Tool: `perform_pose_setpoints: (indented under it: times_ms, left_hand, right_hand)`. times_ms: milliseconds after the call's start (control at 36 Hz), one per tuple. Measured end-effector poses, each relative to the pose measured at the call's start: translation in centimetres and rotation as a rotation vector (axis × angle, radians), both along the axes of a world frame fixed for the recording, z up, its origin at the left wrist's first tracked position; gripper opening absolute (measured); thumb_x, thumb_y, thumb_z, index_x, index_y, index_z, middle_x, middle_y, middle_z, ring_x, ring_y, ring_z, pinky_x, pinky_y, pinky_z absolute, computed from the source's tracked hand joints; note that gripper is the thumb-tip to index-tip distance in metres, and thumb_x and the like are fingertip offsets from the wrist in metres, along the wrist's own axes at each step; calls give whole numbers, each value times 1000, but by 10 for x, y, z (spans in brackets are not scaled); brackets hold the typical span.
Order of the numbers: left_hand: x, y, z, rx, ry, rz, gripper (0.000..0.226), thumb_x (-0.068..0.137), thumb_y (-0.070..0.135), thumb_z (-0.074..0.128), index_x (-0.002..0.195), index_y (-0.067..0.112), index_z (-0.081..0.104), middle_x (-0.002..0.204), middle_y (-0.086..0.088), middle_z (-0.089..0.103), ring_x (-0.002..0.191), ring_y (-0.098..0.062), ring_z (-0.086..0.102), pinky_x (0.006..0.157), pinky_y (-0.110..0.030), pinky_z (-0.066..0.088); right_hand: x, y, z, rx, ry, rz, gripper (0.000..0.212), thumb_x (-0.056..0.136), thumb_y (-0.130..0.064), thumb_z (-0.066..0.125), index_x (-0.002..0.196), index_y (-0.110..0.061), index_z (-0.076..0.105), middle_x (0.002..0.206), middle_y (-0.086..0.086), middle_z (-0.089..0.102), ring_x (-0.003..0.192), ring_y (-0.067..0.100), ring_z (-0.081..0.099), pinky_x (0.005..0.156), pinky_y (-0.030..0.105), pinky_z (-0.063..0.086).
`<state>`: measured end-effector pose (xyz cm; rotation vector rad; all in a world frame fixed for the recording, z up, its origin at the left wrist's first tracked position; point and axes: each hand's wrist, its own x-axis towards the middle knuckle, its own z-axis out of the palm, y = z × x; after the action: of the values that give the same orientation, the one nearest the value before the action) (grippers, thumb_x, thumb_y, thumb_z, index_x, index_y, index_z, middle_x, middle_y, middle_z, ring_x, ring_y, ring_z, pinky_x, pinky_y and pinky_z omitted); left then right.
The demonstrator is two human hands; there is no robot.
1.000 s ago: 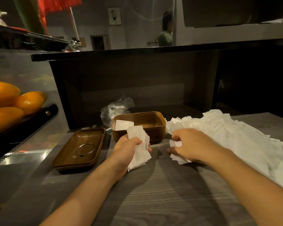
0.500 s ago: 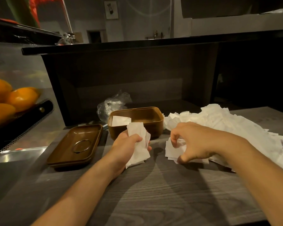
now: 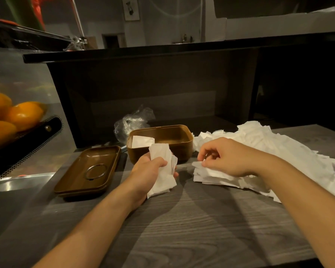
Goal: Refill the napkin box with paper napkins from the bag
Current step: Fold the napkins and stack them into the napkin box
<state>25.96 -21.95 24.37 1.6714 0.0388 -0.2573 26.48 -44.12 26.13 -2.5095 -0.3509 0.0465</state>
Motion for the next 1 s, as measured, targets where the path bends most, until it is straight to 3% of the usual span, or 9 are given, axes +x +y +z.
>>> perform_pose_setpoints:
  times_ms: [167,278,333,389,472,611,778,861,1000]
  left_hand:
    - [1,0,0,0,-7,17,49,102,19,52,148,25,36,129,-10,60,96,-26,72,83,-41,60]
    - [0,-2,-2,5,-20,25,48,102,19,51,148,23,37,115,-1,60,89,-20,70,70,-32,58]
    - [0,-1,-2,24,-27,31,47,102,19,51,147,23,38,112,1,60,86,-17,69,68,-30,55]
    - [1,-1,-3,8,-15,19,48,102,19,52,148,24,38,123,-7,61,91,-22,72,77,-38,60]
    - [2,0,-2,-15,5,23,49,102,18,53,148,26,36,133,-11,58,97,-27,72,86,-44,60]
    - [0,-1,-2,-28,2,32,50,102,16,53,147,25,35,134,-13,57,97,-28,72,82,-42,60]
    - [-2,-2,-1,-19,-1,45,48,102,16,52,146,25,35,134,-12,57,97,-28,71,78,-39,60]
    - [-1,-2,-1,-24,-1,43,48,102,15,52,147,24,36,131,-12,59,96,-28,71,78,-39,60]
    - [-2,-1,0,-33,1,35,49,102,14,52,147,24,36,132,-12,58,98,-29,71,80,-40,60]
  right_hand:
    - [-5,2,8,-18,58,72,15,100,-23,61,102,-34,71,88,-19,67,81,1,63,74,17,48]
    - [-6,-2,12,-83,2,-16,14,102,-28,58,98,-32,72,98,-12,69,91,5,65,85,27,55]
    - [-7,-6,14,-176,-15,-76,14,102,-28,57,93,-30,68,92,-9,67,84,9,64,75,26,53]
    - [-10,-10,16,-206,19,-106,15,101,-25,58,89,-29,65,86,-7,67,78,10,66,68,22,50]
    - [-16,-12,19,-278,76,-122,9,95,-26,68,89,-31,64,88,-9,65,82,10,64,68,21,49]
    - [-22,-5,17,-496,179,-82,46,76,-48,83,111,-34,56,111,-9,58,100,14,59,85,29,55]
    - [-23,-9,11,-496,-12,-94,9,90,-31,70,99,-30,68,100,-8,67,91,11,62,76,24,53]
    - [-24,-11,13,-441,-20,-98,11,95,-35,66,98,-28,74,98,-9,71,91,10,66,84,29,56]
    - [-24,-14,15,-373,30,-81,16,94,-34,71,106,-26,75,103,-10,72,94,6,65,78,18,47]
